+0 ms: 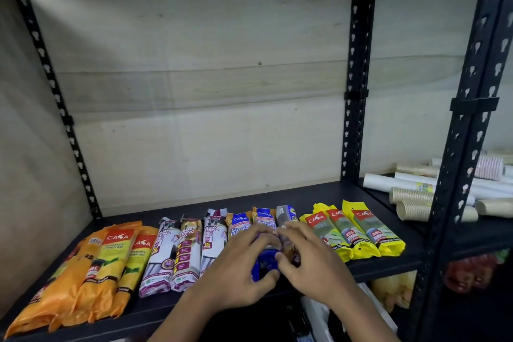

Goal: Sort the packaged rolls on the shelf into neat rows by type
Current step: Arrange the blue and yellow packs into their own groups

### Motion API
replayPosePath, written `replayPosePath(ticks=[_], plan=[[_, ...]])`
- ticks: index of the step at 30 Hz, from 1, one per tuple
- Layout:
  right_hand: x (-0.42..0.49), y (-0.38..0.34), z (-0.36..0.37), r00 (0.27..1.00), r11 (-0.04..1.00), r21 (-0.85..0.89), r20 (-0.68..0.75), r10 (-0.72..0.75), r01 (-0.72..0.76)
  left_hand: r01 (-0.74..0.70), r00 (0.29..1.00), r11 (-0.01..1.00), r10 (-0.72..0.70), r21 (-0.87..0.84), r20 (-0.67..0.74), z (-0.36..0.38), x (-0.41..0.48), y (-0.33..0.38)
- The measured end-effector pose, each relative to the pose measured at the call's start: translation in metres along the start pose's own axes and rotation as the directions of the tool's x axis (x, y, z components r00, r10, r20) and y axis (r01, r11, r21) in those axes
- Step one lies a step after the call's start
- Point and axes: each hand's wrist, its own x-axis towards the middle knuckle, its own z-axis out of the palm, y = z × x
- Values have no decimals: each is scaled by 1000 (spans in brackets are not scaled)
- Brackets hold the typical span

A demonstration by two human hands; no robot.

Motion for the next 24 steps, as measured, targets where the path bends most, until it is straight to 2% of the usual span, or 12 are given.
replayPosePath(ticks=[3,5,9,11,16,20,24], plan=[[-1,8,-25,991,999,34,-133,5,-1,21,993,1000,-19,13,-116,16,18,15],[-2,22,-41,970,998,55,-240,42,-30,40,989,998,-32,51,-145,27,33,25],[-6,71,-68,929,984,69,-324,178,-164,51,998,986,-45,159,-39,49,63,43],[-8,100,-79,932,971,72,-272,240,-229,63,998,980,-64,188,-2,58,75,49],[-10,159,-90,948,948,24,-10,318,-318,73,989,971,-100,226,111,76,97,53],[-6,172,-85,943,949,54,138,302,-312,52,980,964,-99,262,171,86,106,54],[-3,170,-79,947,957,74,184,263,-280,-20,977,940,-54,341,206,95,109,52]])
